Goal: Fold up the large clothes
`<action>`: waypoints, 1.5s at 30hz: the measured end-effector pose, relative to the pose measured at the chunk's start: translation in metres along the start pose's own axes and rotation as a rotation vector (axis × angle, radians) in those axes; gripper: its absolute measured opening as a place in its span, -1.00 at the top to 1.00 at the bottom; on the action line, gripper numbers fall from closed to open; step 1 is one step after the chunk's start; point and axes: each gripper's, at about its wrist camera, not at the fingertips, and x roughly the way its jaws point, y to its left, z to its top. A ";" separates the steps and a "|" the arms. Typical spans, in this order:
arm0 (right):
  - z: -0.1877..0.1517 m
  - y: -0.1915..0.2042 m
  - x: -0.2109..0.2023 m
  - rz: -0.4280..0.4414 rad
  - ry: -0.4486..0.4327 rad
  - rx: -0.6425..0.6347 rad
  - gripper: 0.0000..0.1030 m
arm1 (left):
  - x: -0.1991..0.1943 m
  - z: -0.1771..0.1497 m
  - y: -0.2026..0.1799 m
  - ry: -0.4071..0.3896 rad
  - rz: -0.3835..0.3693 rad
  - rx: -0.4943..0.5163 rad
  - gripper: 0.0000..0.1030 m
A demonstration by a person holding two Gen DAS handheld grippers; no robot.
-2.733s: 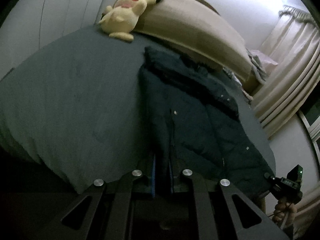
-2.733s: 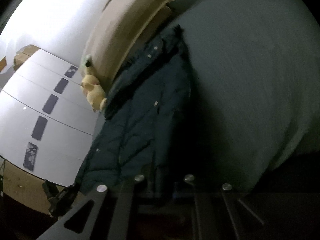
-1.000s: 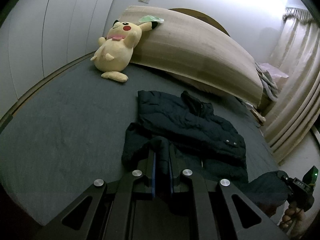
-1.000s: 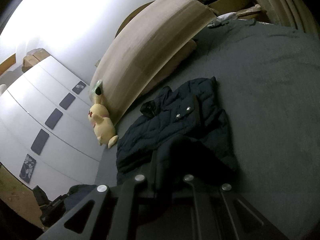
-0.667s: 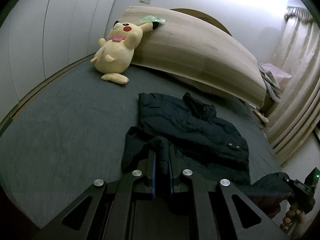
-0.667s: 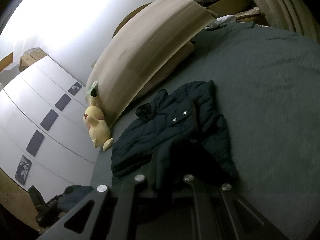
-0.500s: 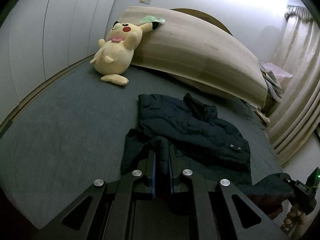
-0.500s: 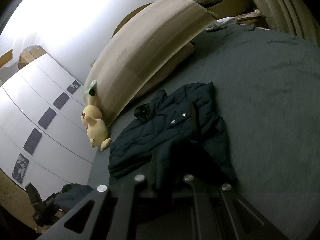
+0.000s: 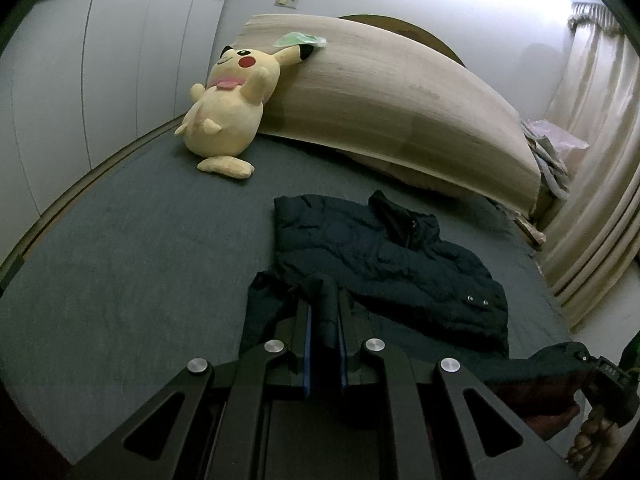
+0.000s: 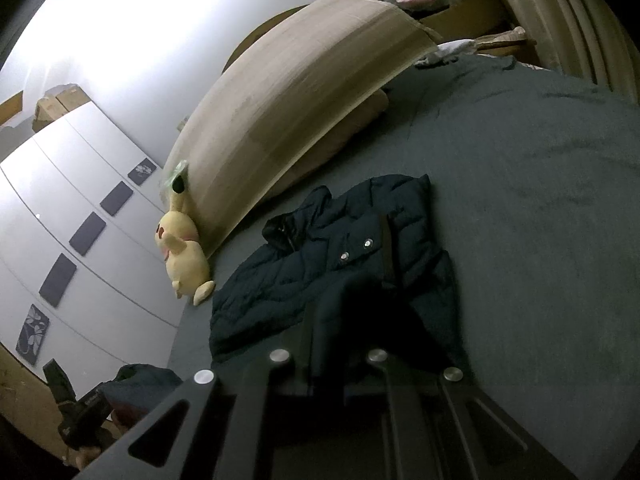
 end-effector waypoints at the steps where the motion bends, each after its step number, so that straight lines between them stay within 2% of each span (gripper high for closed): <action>1: 0.001 0.000 0.001 0.000 -0.001 -0.001 0.82 | 0.001 0.001 0.000 0.000 0.001 0.001 0.80; 26: 0.036 0.020 0.006 -0.025 -0.037 -0.039 0.82 | 0.018 0.041 -0.017 -0.028 0.003 0.047 0.80; 45: 0.033 0.027 0.011 -0.069 -0.037 -0.091 0.82 | 0.029 0.034 -0.011 -0.019 -0.010 0.067 0.80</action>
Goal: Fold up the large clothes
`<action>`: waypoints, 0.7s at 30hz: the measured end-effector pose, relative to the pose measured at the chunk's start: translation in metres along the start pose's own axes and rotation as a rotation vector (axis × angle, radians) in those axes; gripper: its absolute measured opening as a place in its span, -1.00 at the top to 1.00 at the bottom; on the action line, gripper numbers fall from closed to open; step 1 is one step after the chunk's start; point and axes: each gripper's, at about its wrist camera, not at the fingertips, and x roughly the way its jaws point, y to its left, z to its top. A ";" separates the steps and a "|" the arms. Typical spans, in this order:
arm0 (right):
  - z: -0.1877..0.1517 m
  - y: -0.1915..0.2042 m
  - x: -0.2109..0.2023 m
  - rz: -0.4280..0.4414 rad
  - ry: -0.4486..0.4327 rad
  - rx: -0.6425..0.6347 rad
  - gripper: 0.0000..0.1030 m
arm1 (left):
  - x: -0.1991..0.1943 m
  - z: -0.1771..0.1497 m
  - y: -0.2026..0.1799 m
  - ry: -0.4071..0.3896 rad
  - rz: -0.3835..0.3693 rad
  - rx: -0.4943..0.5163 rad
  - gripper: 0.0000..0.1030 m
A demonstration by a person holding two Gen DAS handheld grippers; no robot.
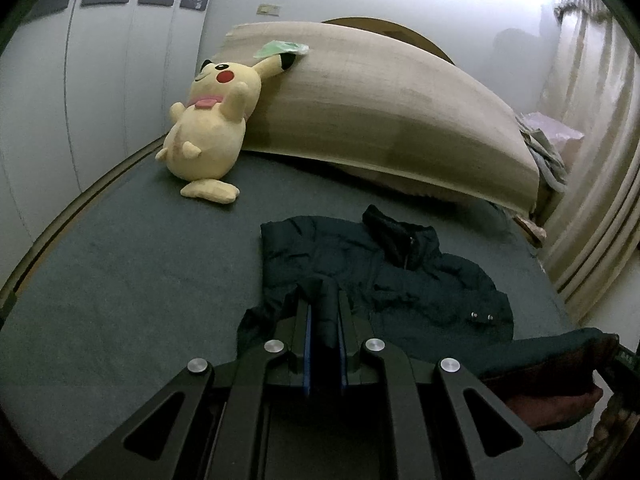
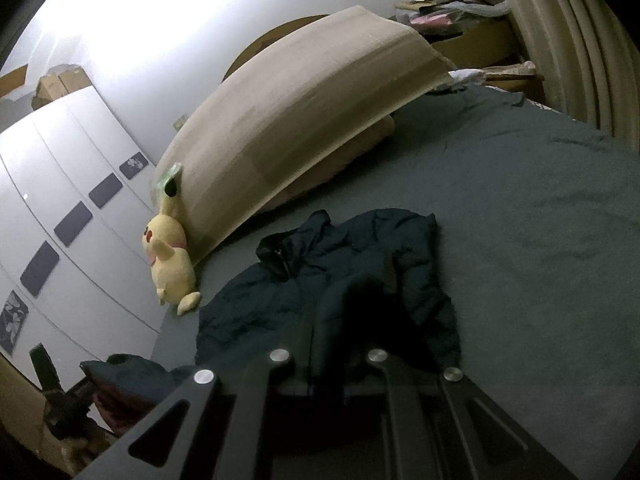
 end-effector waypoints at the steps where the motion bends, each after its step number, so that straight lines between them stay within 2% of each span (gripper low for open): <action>1: 0.000 -0.001 0.002 -0.005 0.001 0.001 0.82 | 0.002 0.001 -0.001 0.001 0.002 0.004 0.80; 11: 0.009 -0.001 0.013 -0.008 -0.008 -0.005 0.82 | 0.013 0.011 -0.014 0.001 0.037 0.044 0.80; 21: 0.043 0.011 0.036 -0.019 -0.027 -0.034 0.82 | 0.036 0.040 -0.026 0.002 0.086 0.088 0.80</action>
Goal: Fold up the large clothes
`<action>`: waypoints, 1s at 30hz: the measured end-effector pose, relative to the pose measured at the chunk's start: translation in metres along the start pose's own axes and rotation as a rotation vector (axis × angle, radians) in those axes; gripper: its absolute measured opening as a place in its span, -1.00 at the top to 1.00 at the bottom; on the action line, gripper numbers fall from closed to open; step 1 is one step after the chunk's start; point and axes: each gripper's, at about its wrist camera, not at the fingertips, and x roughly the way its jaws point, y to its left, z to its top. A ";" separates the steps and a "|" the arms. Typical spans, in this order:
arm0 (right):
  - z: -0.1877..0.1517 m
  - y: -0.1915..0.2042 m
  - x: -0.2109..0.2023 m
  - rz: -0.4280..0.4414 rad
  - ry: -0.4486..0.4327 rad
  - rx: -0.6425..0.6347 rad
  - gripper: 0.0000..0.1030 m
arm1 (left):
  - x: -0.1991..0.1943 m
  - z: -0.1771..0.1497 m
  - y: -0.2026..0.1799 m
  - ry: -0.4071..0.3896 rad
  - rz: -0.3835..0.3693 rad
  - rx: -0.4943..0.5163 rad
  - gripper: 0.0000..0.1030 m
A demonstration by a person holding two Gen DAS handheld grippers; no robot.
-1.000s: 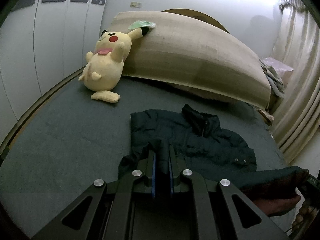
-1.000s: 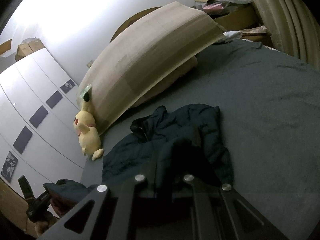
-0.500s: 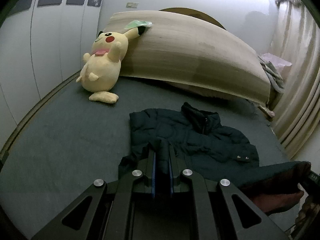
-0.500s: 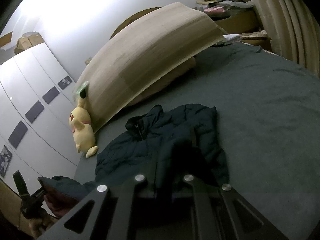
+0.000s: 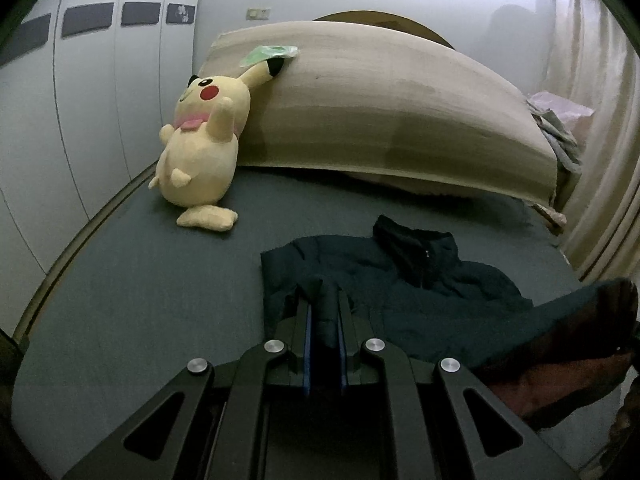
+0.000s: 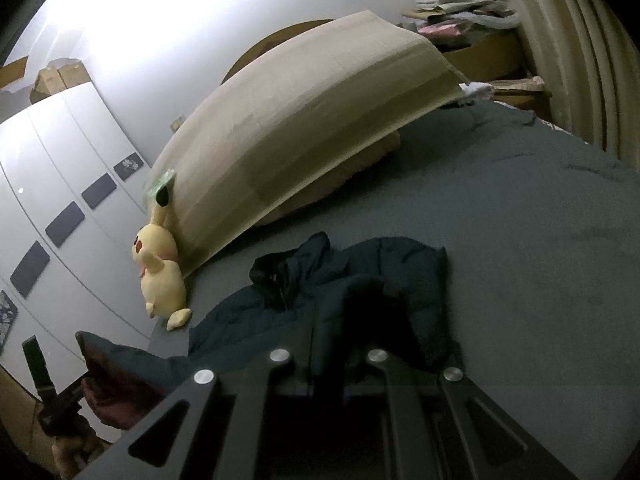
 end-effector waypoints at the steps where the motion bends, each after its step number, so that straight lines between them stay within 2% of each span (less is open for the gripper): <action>1: 0.004 0.001 0.003 -0.003 -0.001 -0.002 0.82 | 0.003 0.003 -0.001 0.000 0.005 0.006 0.80; 9: 0.028 0.018 0.022 -0.025 -0.011 -0.045 0.82 | 0.023 0.018 -0.002 0.007 0.034 0.028 0.80; 19: 0.042 0.026 0.043 -0.068 -0.018 -0.079 0.82 | 0.044 0.028 -0.008 0.022 0.053 0.075 0.80; 27: 0.058 0.020 0.055 -0.109 -0.035 -0.064 0.82 | 0.042 0.044 -0.021 -0.010 0.025 0.139 0.80; 30: 0.067 0.017 0.062 -0.123 -0.037 -0.059 0.82 | 0.050 0.054 -0.021 -0.003 0.010 0.133 0.80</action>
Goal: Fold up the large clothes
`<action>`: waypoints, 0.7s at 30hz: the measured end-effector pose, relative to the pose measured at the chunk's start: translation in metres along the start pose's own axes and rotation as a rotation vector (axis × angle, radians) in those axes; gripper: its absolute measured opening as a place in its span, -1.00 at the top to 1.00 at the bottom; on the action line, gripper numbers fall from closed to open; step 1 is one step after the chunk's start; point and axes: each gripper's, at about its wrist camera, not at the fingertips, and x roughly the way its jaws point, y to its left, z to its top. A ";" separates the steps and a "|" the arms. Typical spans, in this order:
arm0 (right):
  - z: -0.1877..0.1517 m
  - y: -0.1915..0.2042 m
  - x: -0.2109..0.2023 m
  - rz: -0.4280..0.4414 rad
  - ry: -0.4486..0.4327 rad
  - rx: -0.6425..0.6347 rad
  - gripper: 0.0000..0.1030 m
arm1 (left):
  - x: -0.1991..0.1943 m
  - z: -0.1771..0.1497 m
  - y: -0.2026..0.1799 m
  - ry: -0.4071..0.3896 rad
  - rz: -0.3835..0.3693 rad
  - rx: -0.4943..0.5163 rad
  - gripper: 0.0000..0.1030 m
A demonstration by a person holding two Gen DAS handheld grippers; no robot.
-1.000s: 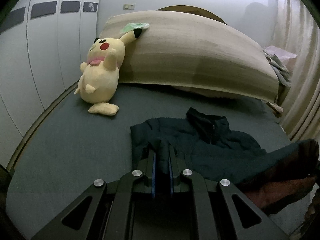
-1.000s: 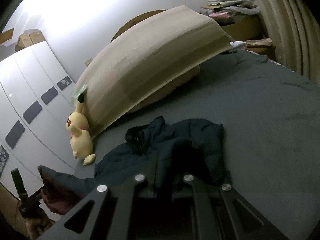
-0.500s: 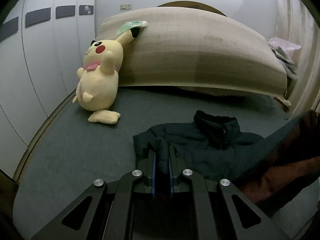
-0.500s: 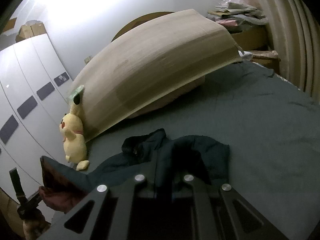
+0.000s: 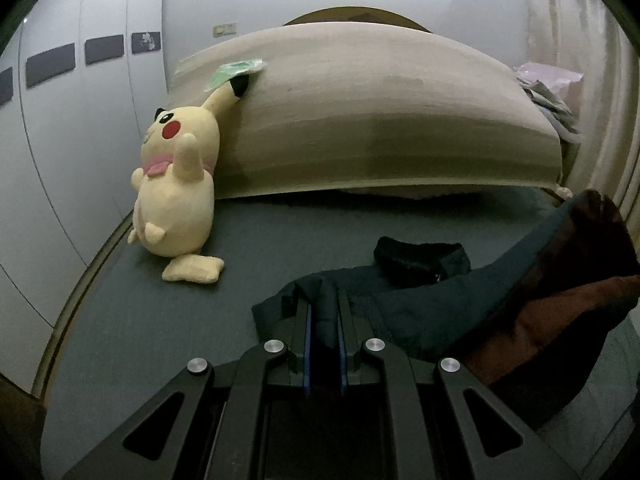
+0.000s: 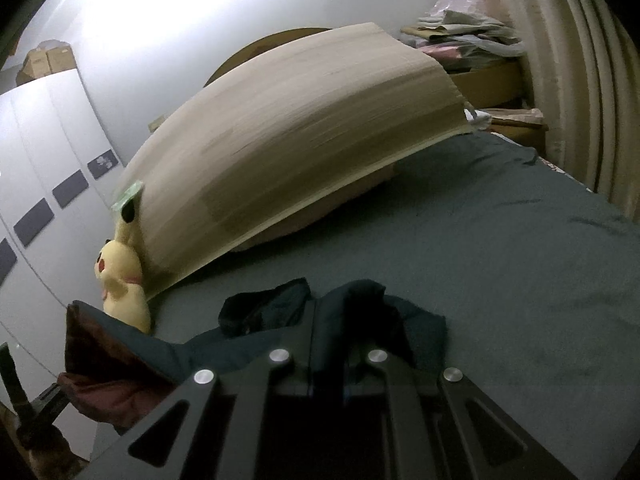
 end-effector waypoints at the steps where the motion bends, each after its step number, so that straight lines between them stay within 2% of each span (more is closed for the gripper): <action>1: 0.002 0.001 0.003 -0.004 0.001 -0.003 0.82 | 0.005 0.002 0.002 0.009 0.000 -0.007 0.80; 13: 0.011 0.006 0.076 -0.103 0.073 -0.074 0.82 | 0.080 0.002 0.015 0.116 0.035 -0.021 0.80; 17: 0.009 0.007 0.091 -0.123 0.088 -0.118 0.82 | 0.093 0.003 0.020 0.131 0.027 -0.032 0.80; 21: 0.012 -0.003 0.108 -0.124 0.119 -0.103 0.83 | 0.109 0.004 0.025 0.159 0.009 -0.051 0.80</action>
